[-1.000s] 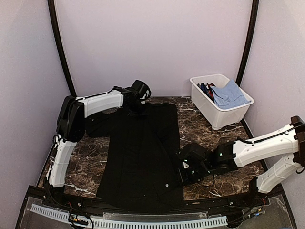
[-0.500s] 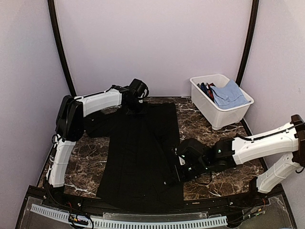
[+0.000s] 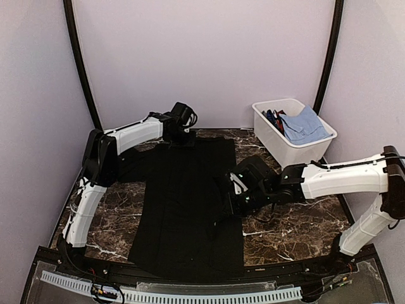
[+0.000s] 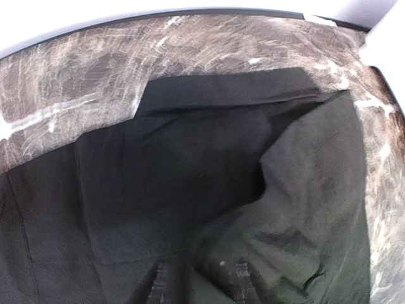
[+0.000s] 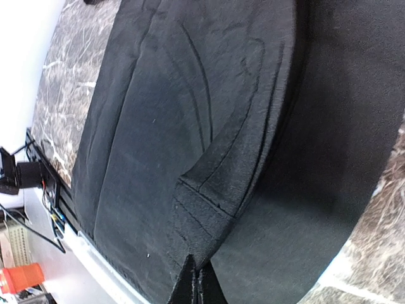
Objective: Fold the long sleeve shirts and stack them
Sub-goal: Pick up the sleeve from the center of the board, then adjust the 1/3-folded shirt at the center of the board.
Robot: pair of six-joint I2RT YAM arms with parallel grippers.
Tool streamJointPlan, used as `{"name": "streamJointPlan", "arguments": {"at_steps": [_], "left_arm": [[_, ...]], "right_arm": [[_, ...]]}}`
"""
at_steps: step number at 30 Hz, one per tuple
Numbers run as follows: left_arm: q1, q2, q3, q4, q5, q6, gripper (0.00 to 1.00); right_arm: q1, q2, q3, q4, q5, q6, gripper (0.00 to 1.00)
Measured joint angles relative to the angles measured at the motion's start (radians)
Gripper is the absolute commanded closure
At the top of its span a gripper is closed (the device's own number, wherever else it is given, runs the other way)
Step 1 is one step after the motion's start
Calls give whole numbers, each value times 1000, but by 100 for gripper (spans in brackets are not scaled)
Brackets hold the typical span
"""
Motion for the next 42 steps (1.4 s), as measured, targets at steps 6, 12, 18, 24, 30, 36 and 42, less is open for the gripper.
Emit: {"name": "streamJointPlan", "arguments": {"at_steps": [6,12,18,24,30,36,42], "left_arm": [[6,15,-11,-34,17,-5,40],[13,-117,-255,-9,46,-32,37],[21,-351,-591,64,133,-89,37],[41,-655,-930,208,221,-189,40],[45,-824,-1229,428,307,-320,39],[-50,-845,-1385,568,278,-404,32],[-170,-797,-1352,683,185,-450,29]], "right_arm": [[-46,3,-36,27,-32,-3,100],[-57,-1,-40,22,-38,-14,100],[-69,0,68,-35,-32,-57,100],[-132,50,332,-50,-27,-132,100],[-188,174,589,-76,-37,-228,100],[-214,317,832,-111,-56,-315,100],[-251,402,1005,-115,-71,-361,100]]}}
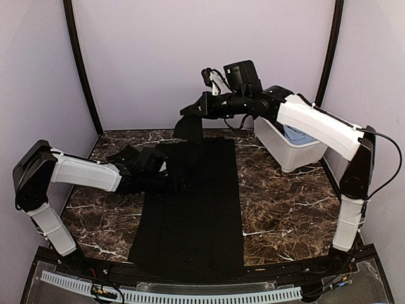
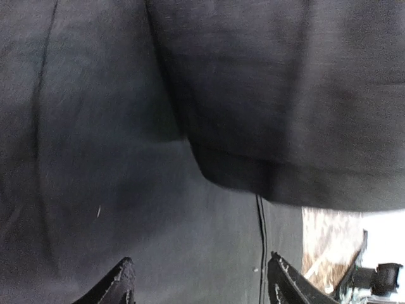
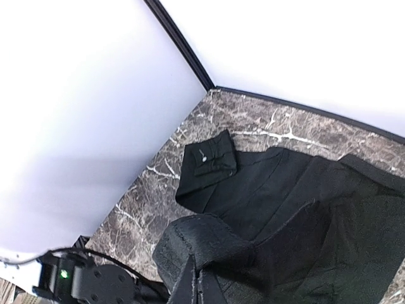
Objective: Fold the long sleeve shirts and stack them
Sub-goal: Adjust the 1/3-folded shirt at the center of the board.
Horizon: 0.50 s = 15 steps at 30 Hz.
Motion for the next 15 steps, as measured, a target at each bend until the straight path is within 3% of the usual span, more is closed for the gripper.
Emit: {"name": "streamJointPlan", "arguments": {"at_steps": [8,12,15], "left_arm": [[-26,145,103,59,-153,-46,33],[-26,184,175,67,-221,-50,40],[-26,196,204,75,-250,-50,54]], "right_arm": [[-31,23,58,10,-10,-6,100],[-33,30,62,11,-11,-6,100],[-35,34,62,11,-10,-6,100]]}}
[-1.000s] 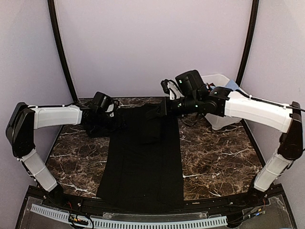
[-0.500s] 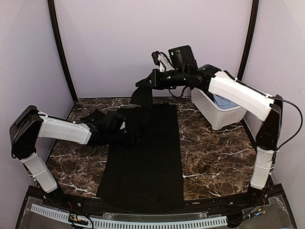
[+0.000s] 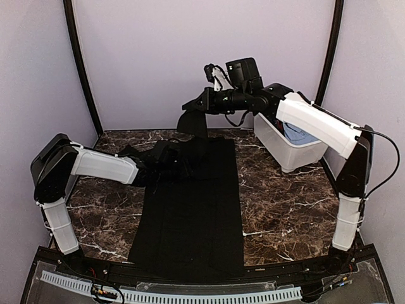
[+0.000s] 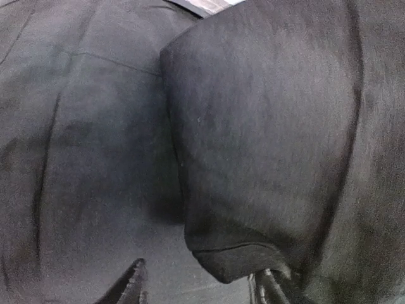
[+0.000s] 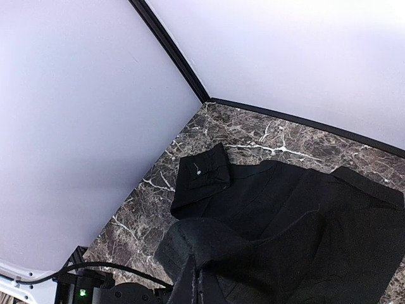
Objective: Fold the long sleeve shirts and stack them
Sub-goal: Adjust the 1/3-folded shirt at the center of the board.
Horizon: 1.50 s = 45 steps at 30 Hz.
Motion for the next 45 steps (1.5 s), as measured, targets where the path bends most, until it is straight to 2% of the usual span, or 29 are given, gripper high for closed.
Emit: {"name": "streamJointPlan", "arguments": {"at_steps": [7,15,24,35,40,41,45], "left_arm": [[-3,15,17,-18,-66,13,83],[-3,16,58,-61,-143,68,100],[10,16,62,-85,-192,119,100],[10,-11,54,-102,-232,190,99],[10,-11,9,-104,-206,188,91],[10,-11,-3,-106,-196,187,84],[10,-11,-34,-120,-148,172,76]], "right_arm": [[-2,0,-2,-3,15,-1,100],[-2,-88,-166,-7,66,-1,100],[-3,-211,-309,-2,102,0,100],[-3,-251,-421,10,127,5,100],[-2,-338,-592,44,104,40,100],[0,-363,-646,55,92,53,100],[19,-437,-866,105,51,119,100]]}}
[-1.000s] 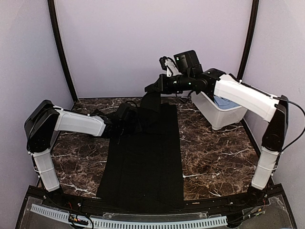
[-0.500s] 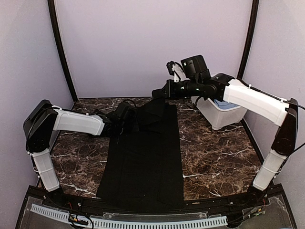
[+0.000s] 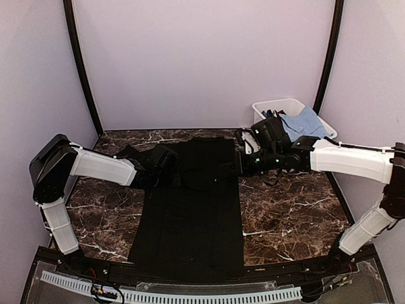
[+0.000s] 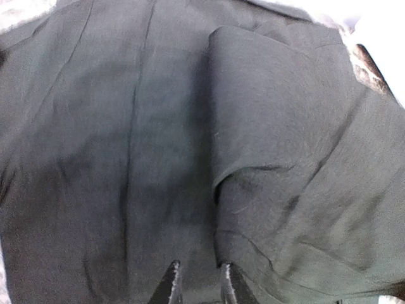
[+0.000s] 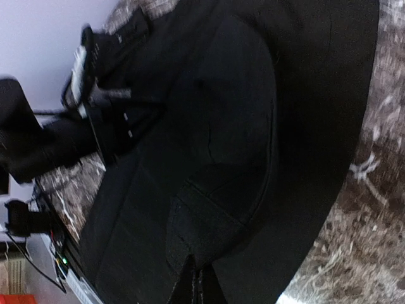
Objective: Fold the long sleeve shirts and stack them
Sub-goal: Adjust the 1/3-folded shirt at the center of the board.
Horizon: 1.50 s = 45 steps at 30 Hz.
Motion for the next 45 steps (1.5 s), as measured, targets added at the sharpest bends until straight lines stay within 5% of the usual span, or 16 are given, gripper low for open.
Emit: {"name": "streamJointPlan", "arguments": {"at_steps": [9,30,45], "left_arm": [[0,-3,-27,-24,94,-13,73],[76,-55,66,-104,302,-55,66],[84,50,130,-155,396,-51,67]], "right_arm": [[75,-30,-296,42,-33,111,100],[91,-227,-389,120,-292,307,100],[150,-153,-591,291,-337,496,100]]}}
